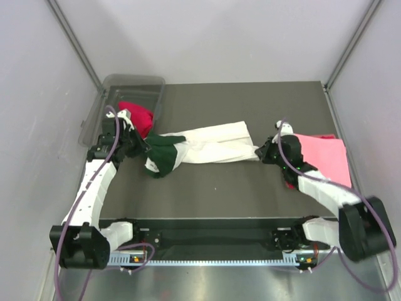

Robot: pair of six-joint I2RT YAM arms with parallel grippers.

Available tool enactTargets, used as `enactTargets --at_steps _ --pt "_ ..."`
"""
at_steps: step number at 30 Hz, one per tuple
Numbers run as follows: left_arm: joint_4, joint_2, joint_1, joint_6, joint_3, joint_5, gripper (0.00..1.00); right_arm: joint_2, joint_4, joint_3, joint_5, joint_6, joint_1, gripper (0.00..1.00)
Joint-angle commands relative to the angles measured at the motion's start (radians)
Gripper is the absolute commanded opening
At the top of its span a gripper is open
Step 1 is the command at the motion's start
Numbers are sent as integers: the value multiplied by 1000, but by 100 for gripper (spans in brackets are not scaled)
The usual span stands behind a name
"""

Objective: Fold and stack the t-shirts

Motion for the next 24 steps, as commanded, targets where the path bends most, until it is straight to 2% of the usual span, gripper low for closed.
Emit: enactTargets --at_steps 1,3,5,6,7,10,15,18,19,21,22,24 --pt "-13 24 1 14 47 3 0 -263 -142 -33 99 -24 -3 0" --pt "-16 30 1 17 57 -9 0 -348 -256 -64 132 -19 -5 0" --pt "-26 30 1 23 73 -49 0 -457 -309 -105 109 -5 -3 6" --pt "-32 25 1 25 80 -68 0 -488 -338 -119 75 1 -3 20" --pt "-43 21 1 25 88 -84 0 -534 -346 -134 51 5 -3 49" --pt "-48 4 1 26 102 -144 0 -545 -406 -139 4 27 -2 79" --pt "-57 -16 1 22 99 -189 0 -445 -449 -49 130 39 -5 76" --pt "-63 -30 2 17 85 -262 0 -312 -450 16 188 36 -6 63" --pt "-60 -35 2 20 81 -269 0 -231 -454 36 199 35 -6 56" --pt "-63 -32 2 25 71 -273 0 -151 -454 88 242 33 -8 49" --pt "-63 -27 2 29 70 -267 0 -87 -452 102 265 33 -11 39" --pt "-63 -22 2 36 64 -264 0 -31 -428 137 289 33 -12 35"
